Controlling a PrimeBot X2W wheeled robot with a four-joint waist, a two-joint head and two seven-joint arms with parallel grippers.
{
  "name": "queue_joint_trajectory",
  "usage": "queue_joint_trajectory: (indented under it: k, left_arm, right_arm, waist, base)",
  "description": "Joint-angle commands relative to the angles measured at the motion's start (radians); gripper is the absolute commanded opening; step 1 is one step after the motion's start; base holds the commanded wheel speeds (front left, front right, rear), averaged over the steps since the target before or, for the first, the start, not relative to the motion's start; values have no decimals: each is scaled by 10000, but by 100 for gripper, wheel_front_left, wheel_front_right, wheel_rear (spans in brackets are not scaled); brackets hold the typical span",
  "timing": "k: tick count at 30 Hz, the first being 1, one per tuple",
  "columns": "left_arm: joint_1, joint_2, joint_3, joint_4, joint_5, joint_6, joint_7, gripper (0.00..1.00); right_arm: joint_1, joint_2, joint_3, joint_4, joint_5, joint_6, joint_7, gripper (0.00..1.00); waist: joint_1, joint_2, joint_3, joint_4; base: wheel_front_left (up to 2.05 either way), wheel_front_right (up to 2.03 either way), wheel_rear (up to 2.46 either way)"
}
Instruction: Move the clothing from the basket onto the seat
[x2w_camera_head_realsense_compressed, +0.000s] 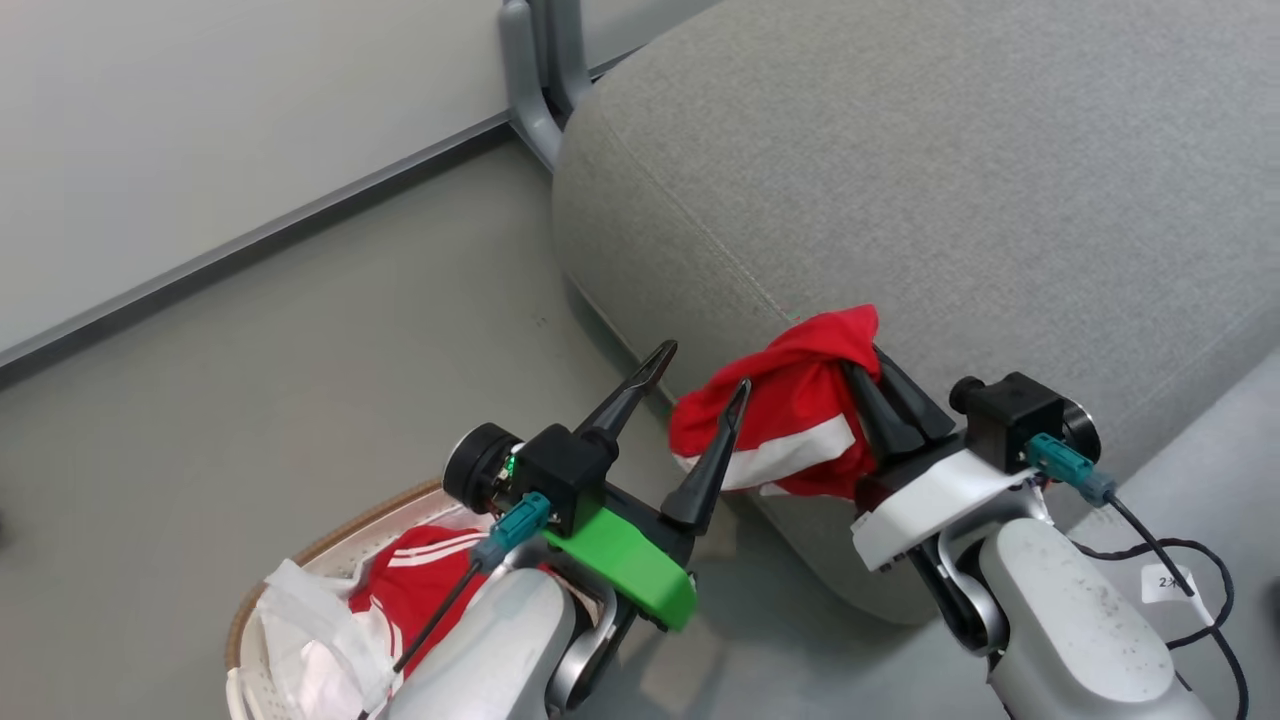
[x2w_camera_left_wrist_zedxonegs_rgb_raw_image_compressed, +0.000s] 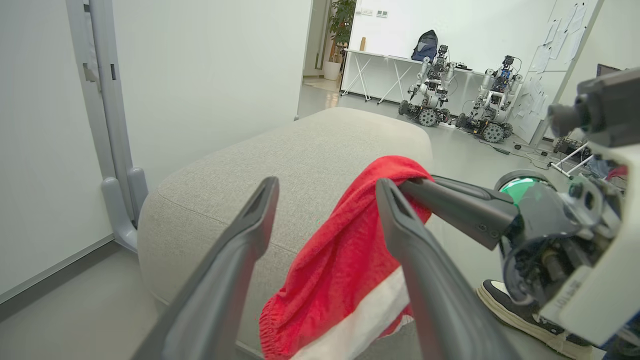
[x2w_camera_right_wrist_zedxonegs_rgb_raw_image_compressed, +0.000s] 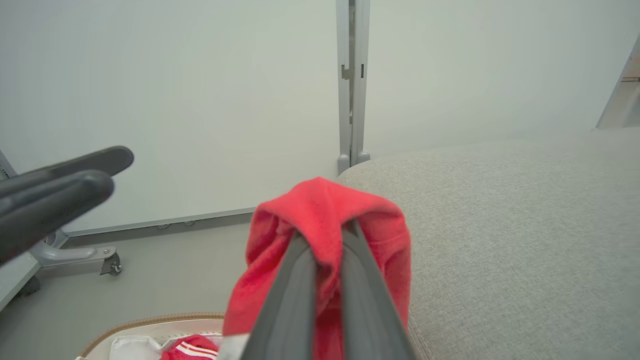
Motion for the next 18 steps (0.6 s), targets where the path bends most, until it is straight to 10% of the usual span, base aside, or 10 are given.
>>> queue_joint_trajectory:
  k: [1, 18]
  left_arm:
    - [-135, 80, -25, 43, 35, -23, -6, 100]
    - [-924, 90, 350, 1053, 1205, -194, -6, 100]
  right_arm:
    - [-74, -53, -85, 14, -66, -10, -48, 0]
    - [-5605, -2915, -2067, 2762, -1003, -12, -49, 0]
  waist:
    - [0, -1, 416, -394]
    - [0, -1, 3058, 954]
  base:
    - [0, 0, 0]
    - [0, 0, 0]
